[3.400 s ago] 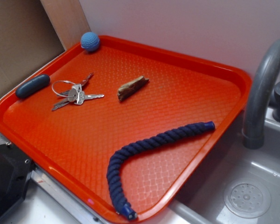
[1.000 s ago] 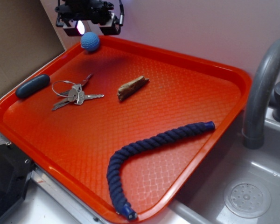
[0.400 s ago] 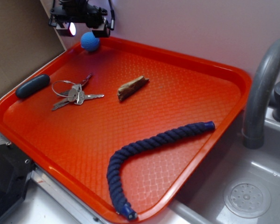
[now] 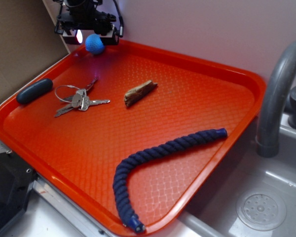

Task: Grab the blue ball.

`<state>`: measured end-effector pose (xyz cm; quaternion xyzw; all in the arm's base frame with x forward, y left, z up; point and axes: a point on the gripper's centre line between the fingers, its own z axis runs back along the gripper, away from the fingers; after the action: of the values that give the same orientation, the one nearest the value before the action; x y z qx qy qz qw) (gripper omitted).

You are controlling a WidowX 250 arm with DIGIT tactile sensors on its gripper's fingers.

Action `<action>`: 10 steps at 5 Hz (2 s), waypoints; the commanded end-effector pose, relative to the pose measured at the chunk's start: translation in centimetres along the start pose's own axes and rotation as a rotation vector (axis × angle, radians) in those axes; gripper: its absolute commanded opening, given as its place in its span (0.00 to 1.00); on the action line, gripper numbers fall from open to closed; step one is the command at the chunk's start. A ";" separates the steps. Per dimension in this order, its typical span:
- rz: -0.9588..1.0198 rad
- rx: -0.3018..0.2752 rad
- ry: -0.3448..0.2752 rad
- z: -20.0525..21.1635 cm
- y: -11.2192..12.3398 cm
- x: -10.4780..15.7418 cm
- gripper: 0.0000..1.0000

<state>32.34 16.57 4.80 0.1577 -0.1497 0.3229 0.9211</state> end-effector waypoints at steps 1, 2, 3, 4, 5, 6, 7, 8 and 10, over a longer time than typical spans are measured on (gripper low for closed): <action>0.043 0.000 -0.066 1.2 1.6 2.5 0.00; 0.020 0.027 -0.072 0.2 1.0 2.1 0.00; -0.006 0.053 -0.063 -1.1 0.3 1.7 0.00; -0.018 0.047 -0.076 -1.0 -0.1 1.3 0.00; -0.022 0.042 -0.080 -0.8 -0.2 1.0 0.00; -0.038 0.016 -0.070 -0.2 -0.3 0.7 0.00; -0.067 -0.089 0.016 2.7 -0.6 0.2 0.00; -0.156 -0.167 0.020 9.5 -0.8 -2.7 0.00; -0.337 -0.287 0.126 20.0 -0.5 -4.9 0.00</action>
<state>25.02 4.77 18.46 0.0264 -0.0761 0.1597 0.9839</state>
